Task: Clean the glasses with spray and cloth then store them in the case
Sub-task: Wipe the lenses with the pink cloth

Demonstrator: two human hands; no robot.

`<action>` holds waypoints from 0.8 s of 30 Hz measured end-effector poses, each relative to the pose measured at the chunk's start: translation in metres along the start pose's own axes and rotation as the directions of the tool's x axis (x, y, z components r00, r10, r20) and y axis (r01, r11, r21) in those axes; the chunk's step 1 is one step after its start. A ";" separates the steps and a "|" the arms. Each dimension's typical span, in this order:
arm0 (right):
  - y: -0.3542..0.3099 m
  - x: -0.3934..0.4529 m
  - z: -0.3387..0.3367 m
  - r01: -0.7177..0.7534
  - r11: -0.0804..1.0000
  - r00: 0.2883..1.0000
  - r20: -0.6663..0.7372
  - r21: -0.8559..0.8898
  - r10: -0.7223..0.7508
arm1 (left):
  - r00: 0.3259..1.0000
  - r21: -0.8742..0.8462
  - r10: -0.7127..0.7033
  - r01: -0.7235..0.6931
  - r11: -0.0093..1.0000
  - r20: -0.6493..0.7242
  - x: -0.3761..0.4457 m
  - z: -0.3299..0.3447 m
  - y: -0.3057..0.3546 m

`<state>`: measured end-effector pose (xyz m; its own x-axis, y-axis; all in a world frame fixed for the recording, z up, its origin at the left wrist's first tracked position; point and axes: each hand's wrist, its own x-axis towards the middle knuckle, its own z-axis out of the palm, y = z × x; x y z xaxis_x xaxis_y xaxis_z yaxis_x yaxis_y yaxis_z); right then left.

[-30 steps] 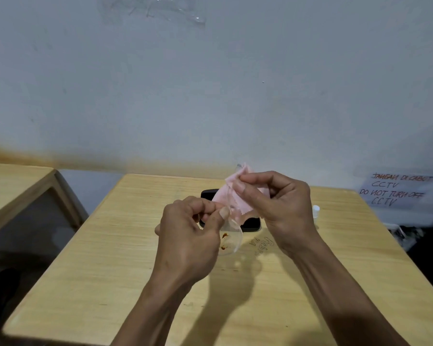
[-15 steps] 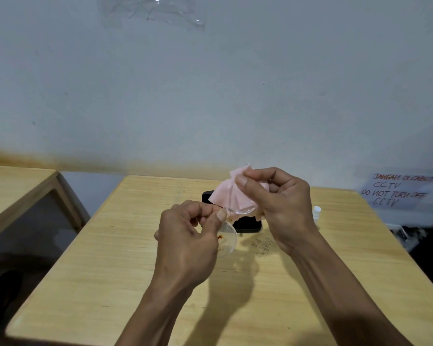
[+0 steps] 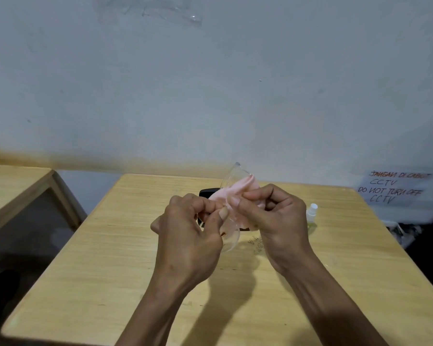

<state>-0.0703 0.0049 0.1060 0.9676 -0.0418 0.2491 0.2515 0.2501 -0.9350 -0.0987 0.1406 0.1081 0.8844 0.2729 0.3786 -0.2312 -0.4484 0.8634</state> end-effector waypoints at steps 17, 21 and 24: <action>0.005 -0.002 0.000 -0.056 0.995 0.998 -0.007 0.082 0.057 | 0.994 -0.169 -0.107 0.105 0.980 -0.002 0.002 0.004 -0.007; 0.003 0.007 0.005 -0.018 1.000 0.999 -0.044 0.014 0.018 | 0.998 -0.010 -0.024 0.025 1.000 0.053 0.003 -0.004 -0.003; -0.001 0.017 0.007 0.060 0.995 0.995 -0.078 -0.080 -0.066 | 0.995 -0.158 -0.078 0.086 0.984 0.055 0.007 -0.003 -0.003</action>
<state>-0.0541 0.0110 0.1127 0.9478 -0.1337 0.2896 0.3098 0.1692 -0.9356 -0.0935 0.1463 0.1093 0.9207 0.2597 0.2914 -0.2159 -0.2830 0.9345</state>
